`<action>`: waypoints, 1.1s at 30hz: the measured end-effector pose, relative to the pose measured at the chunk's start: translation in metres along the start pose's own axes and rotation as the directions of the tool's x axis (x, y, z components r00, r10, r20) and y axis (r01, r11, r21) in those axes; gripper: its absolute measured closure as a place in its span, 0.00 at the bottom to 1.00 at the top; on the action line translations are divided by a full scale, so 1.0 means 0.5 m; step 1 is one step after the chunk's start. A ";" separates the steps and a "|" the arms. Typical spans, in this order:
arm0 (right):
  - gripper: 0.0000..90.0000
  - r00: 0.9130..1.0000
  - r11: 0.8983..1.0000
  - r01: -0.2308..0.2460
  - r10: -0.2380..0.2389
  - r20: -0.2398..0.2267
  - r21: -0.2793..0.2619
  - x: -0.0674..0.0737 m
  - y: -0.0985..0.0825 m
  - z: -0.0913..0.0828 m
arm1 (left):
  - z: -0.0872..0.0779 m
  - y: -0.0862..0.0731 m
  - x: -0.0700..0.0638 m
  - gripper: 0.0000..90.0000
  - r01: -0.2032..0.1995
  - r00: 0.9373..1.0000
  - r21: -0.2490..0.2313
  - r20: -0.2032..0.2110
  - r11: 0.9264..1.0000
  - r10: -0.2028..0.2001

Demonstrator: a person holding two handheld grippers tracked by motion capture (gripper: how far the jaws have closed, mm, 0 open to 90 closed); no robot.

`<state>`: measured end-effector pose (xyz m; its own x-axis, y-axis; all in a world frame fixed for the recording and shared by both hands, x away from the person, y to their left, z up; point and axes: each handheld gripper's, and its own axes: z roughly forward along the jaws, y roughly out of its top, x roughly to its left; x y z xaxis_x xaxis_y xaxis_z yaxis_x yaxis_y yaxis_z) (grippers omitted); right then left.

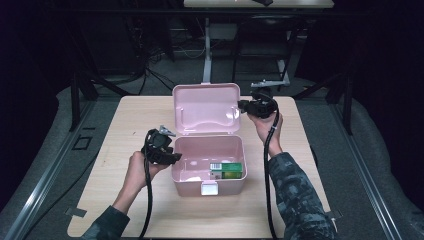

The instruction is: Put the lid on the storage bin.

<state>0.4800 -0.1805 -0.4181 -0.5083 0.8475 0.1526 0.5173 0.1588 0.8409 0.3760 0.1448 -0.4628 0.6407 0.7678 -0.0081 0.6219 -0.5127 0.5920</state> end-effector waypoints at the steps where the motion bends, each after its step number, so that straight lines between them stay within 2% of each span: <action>1: 0.94 1.000 1.000 0.000 0.000 -0.002 -0.005 0.001 -0.001 -0.003 | 0.000 0.000 0.000 0.67 0.001 1.000 0.000 -0.001 1.000 -0.001; 20: 0.94 0.997 0.997 0.064 -0.066 -0.028 -0.041 0.013 -0.013 -0.057 | 0.003 0.000 -0.009 0.68 0.005 1.000 -0.008 -0.008 1.000 -0.005; 33: 0.94 0.992 0.991 0.122 -0.124 -0.038 -0.056 0.028 -0.018 -0.086 | 0.006 -0.001 -0.008 0.67 0.023 1.000 -0.015 -0.012 1.000 -0.024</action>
<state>0.4387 -0.1920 -0.4011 -0.5944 0.8014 0.0663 0.4117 0.2324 0.8812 0.3743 0.1408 -0.4653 0.6202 0.7843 -0.0119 0.6299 -0.4890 0.6034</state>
